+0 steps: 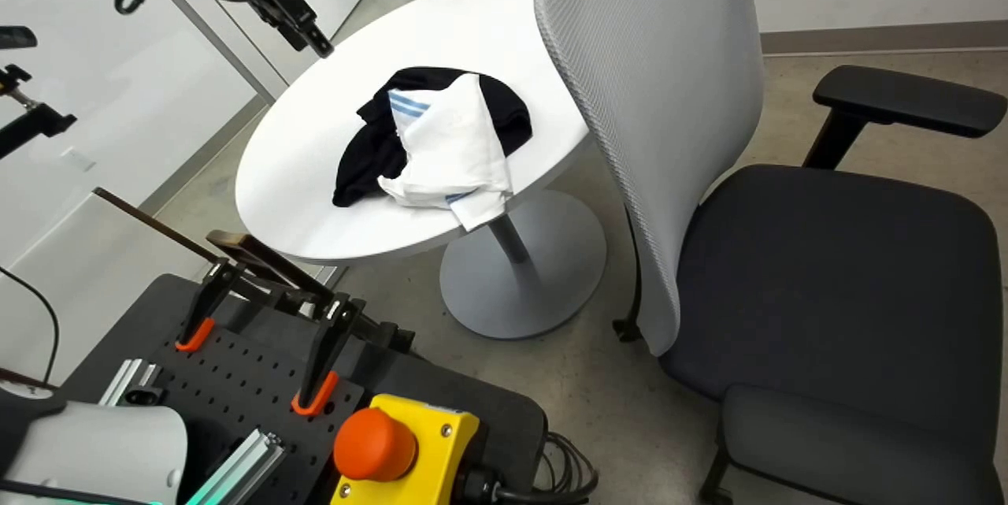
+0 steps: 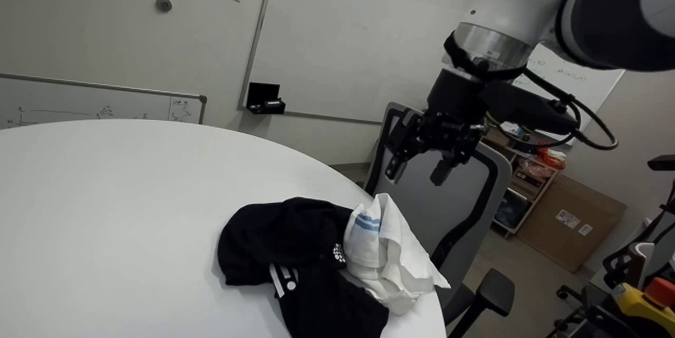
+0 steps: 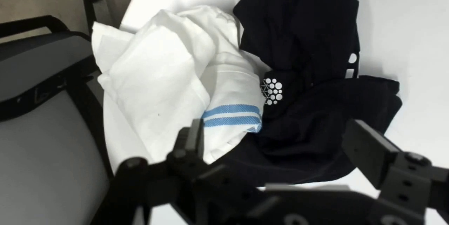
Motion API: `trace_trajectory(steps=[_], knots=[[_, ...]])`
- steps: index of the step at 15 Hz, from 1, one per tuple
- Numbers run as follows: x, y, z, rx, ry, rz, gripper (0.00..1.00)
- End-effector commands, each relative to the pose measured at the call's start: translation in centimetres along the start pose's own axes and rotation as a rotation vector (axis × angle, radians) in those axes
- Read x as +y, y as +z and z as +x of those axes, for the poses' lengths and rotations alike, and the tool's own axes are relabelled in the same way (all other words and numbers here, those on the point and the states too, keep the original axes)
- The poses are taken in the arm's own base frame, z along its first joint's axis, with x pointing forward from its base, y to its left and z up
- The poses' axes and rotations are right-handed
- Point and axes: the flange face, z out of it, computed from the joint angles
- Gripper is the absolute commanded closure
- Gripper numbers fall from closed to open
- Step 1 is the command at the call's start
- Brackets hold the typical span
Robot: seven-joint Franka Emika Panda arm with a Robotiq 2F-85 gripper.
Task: Take the cloth on the back rest and put it on the table
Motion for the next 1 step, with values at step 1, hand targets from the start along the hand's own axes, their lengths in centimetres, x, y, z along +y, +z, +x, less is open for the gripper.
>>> trace_trajectory(steps=[1], knots=[[0.04,-0.45,-0.20,0.002,-0.004,0.004,0.00]])
